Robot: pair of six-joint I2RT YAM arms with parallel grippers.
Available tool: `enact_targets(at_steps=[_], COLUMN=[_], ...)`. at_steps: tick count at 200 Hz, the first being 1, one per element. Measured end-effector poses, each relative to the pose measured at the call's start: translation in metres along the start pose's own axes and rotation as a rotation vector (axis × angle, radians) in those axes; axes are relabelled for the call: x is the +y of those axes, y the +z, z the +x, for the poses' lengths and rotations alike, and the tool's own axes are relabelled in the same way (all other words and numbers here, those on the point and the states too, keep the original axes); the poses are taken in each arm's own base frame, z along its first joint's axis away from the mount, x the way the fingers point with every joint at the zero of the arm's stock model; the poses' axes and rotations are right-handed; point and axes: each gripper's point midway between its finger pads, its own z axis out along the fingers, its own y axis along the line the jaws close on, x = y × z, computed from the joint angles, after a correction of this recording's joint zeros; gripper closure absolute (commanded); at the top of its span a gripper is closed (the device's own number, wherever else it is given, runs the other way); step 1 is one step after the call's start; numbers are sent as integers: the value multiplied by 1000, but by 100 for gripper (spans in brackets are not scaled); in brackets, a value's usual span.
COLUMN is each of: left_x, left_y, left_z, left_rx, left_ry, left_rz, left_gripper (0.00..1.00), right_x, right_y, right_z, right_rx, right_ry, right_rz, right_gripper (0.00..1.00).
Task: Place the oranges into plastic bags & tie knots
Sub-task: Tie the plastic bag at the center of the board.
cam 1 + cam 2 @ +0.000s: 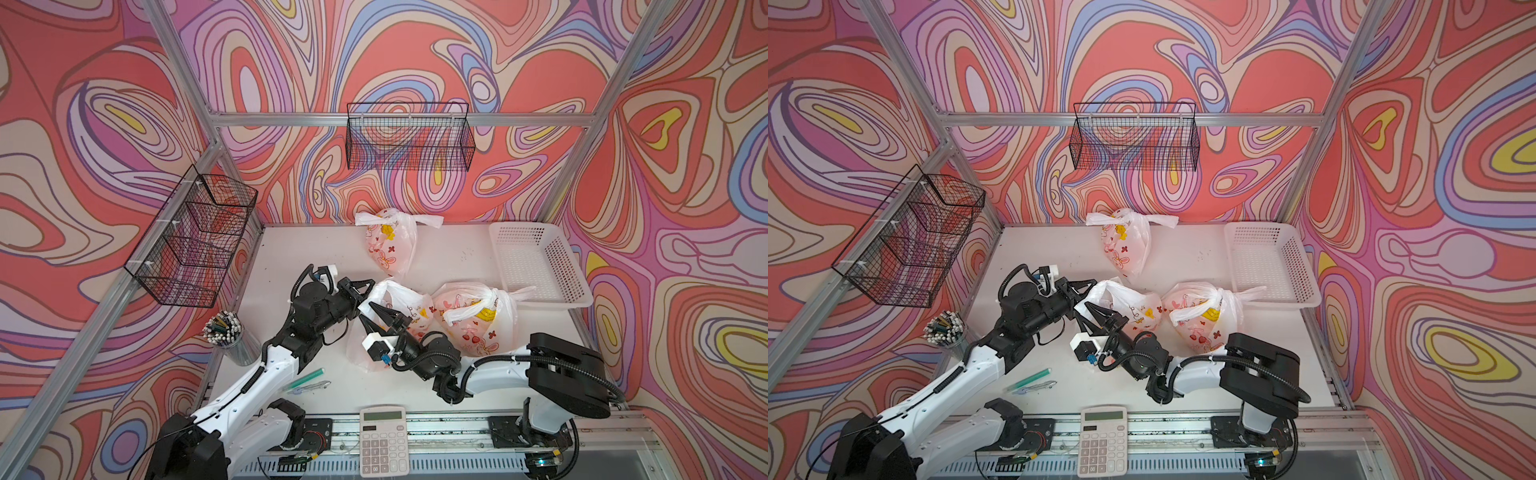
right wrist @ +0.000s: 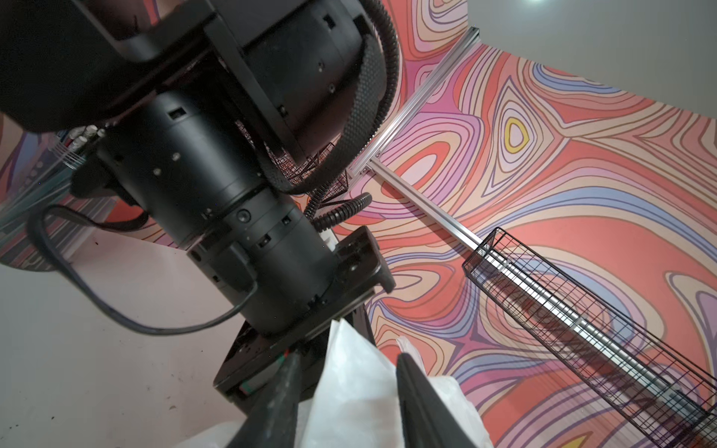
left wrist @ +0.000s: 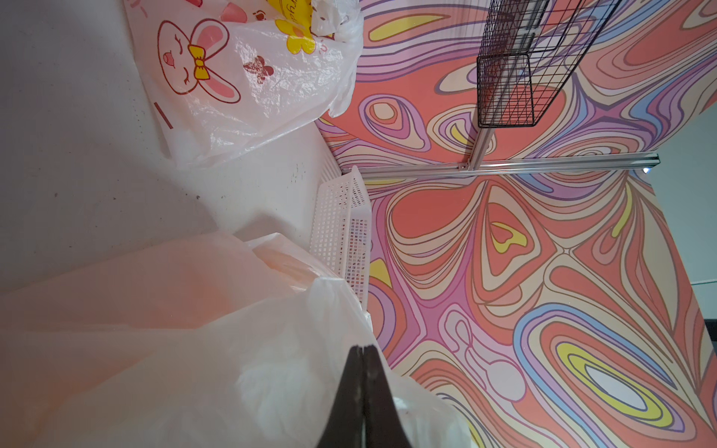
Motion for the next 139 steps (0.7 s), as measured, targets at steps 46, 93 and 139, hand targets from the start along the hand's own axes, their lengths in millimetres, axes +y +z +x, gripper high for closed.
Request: enact_targets(at_steps=[46,93,139], left_x=[-2,-14,-69], left_y=[-5,-9,-7], left_z=[-1,-9,-25], left_rx=[-17,-57,-105], left_ry=[17,110,293], left_rz=[-5,-28,3], left_gripper=[100,100,100], right_x=[-9,-40,-94], right_y=[1,-3,8], right_z=[9,6,8], right_rx=[48,87,120], right_ry=[-2,67,191], right_rz=[26,21,12], right_gripper=[99,100,100])
